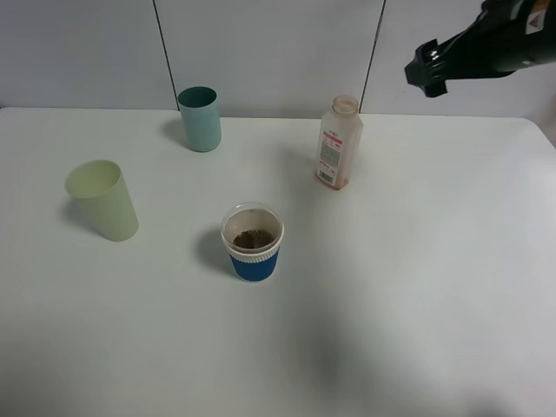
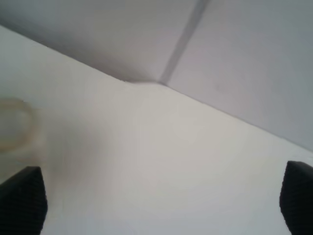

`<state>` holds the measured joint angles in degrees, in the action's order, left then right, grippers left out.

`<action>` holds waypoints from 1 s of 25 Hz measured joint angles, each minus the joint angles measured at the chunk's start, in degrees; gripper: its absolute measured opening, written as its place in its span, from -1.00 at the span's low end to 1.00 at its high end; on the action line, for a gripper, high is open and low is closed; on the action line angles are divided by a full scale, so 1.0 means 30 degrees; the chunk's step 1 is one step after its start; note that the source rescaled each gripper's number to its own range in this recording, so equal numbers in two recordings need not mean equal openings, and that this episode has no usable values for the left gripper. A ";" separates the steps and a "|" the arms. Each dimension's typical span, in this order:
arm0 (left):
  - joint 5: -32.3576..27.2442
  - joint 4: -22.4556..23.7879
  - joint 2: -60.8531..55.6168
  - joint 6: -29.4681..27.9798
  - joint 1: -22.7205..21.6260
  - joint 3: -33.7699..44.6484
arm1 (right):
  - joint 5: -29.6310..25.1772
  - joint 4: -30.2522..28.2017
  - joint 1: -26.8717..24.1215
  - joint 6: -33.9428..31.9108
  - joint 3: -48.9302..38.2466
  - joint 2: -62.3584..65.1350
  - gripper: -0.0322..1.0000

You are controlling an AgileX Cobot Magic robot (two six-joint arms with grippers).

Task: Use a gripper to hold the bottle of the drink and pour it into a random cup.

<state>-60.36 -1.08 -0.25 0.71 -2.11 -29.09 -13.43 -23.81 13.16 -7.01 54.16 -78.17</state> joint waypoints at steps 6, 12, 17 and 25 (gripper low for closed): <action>0.0000 0.0000 0.0000 0.0000 0.0000 0.0000 | -0.2997 0.0173 -0.2456 0.0000 0.0000 0.2331 0.87; 0.0000 0.0000 0.0000 0.0000 0.0000 0.0000 | -0.5408 0.1279 -0.4701 0.0000 -0.0018 0.5577 0.87; 0.0000 0.0019 0.0000 0.0000 0.0000 0.0000 | -0.7035 0.1476 -0.5077 0.0153 -0.0018 0.8776 0.87; 0.0000 0.0019 0.0000 0.0000 0.0000 0.0000 | -1.0899 0.1518 -0.5077 0.0042 -0.0018 1.3234 0.87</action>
<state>-60.36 -1.02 -0.25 0.71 -2.11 -29.09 -46.13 -19.26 -2.07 -6.89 54.11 -38.47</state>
